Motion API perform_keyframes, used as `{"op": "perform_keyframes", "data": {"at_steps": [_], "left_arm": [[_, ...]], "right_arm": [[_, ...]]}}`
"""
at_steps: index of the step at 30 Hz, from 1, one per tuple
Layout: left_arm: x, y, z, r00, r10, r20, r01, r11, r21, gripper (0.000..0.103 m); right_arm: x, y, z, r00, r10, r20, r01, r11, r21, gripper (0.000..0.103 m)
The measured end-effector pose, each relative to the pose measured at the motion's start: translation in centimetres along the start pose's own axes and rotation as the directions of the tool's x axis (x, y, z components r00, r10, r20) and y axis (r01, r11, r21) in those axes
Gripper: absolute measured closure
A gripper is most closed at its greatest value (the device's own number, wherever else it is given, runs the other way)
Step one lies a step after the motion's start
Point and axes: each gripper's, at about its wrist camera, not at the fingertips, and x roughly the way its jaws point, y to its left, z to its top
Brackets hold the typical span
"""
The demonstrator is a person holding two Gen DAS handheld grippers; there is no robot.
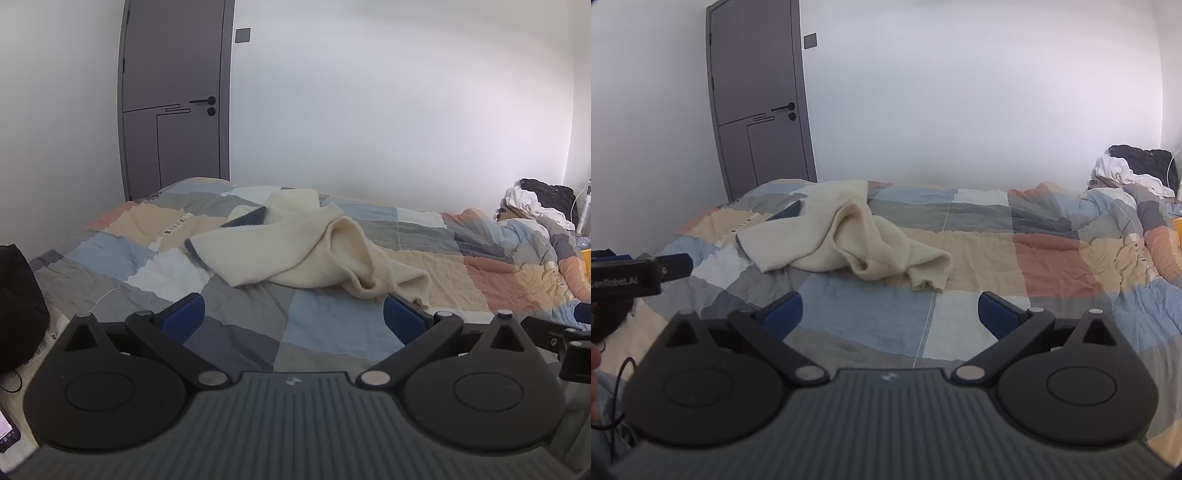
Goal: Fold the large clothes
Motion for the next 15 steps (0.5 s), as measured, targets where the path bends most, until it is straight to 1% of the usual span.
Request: {"op": "perform_keyframes", "data": {"at_steps": [5, 10, 11, 15], "left_arm": [[-0.1, 0.0, 0.0, 1.0, 0.003, 0.008, -0.003, 1.0, -0.001, 0.0], [-0.1, -0.2, -0.2, 1.0, 0.012, 0.007, -0.012, 1.0, -0.007, 0.0], [-0.7, -0.7, -0.2, 1.0, 0.012, 0.007, -0.012, 1.0, -0.009, 0.0], [-0.8, -0.3, 0.0, 1.0, 0.014, 0.002, -0.014, 1.0, -0.015, 0.0]], "right_arm": [[0.0, 0.1, 0.0, 1.0, -0.007, -0.009, 0.007, 1.0, -0.003, 0.0], [1.1, 0.4, 0.0, 1.0, -0.007, -0.016, 0.007, 1.0, -0.003, 0.0], [1.0, 0.2, -0.1, 1.0, -0.005, -0.014, 0.005, 1.0, 0.0, 0.0], [1.1, 0.5, -0.2, 1.0, -0.009, -0.021, 0.009, 1.0, 0.001, 0.0]]}}
